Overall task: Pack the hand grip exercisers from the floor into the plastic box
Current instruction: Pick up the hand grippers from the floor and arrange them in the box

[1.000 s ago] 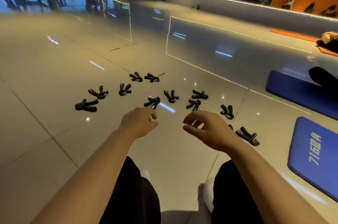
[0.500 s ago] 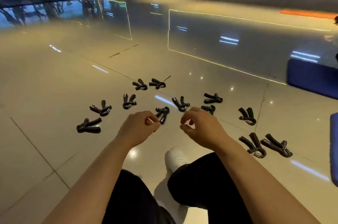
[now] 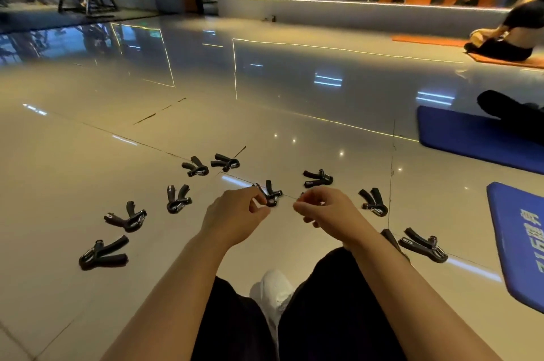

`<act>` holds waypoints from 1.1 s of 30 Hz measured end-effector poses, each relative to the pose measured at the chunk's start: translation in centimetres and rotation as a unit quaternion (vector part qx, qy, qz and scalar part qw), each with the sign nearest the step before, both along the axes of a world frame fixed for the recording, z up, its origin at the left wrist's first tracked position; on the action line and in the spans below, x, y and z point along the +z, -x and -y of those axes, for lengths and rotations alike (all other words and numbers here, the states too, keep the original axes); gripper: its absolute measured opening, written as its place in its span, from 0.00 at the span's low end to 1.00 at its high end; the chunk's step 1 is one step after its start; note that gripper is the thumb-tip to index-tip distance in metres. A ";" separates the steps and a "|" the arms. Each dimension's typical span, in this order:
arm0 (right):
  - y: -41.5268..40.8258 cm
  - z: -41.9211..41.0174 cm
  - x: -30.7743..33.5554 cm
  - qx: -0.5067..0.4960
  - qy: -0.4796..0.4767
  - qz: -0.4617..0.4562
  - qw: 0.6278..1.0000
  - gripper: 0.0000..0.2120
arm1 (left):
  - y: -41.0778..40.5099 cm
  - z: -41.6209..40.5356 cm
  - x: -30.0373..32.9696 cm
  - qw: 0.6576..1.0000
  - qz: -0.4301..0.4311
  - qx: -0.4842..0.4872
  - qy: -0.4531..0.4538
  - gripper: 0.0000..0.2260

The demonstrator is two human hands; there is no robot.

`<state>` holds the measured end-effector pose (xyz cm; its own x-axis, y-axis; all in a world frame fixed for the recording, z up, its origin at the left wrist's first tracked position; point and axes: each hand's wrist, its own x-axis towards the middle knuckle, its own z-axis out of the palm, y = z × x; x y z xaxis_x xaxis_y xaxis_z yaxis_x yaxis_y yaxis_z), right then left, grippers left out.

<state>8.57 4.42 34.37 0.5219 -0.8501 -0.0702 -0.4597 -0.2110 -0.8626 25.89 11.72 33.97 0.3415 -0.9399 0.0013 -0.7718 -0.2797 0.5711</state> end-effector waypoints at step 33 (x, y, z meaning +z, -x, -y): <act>-44.6 5.8 -17.7 0.411 0.128 -0.344 0.834 0.17 | -40.4 -5.3 -2.8 0.953 -0.248 0.053 -0.163 0.26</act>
<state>53.15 -1.37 16.68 0.8469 -0.2571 -0.4655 -0.4365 -0.8360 -0.3326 66.26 17.02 31.13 0.3178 -0.8228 -0.4712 -0.3863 -0.5662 0.7282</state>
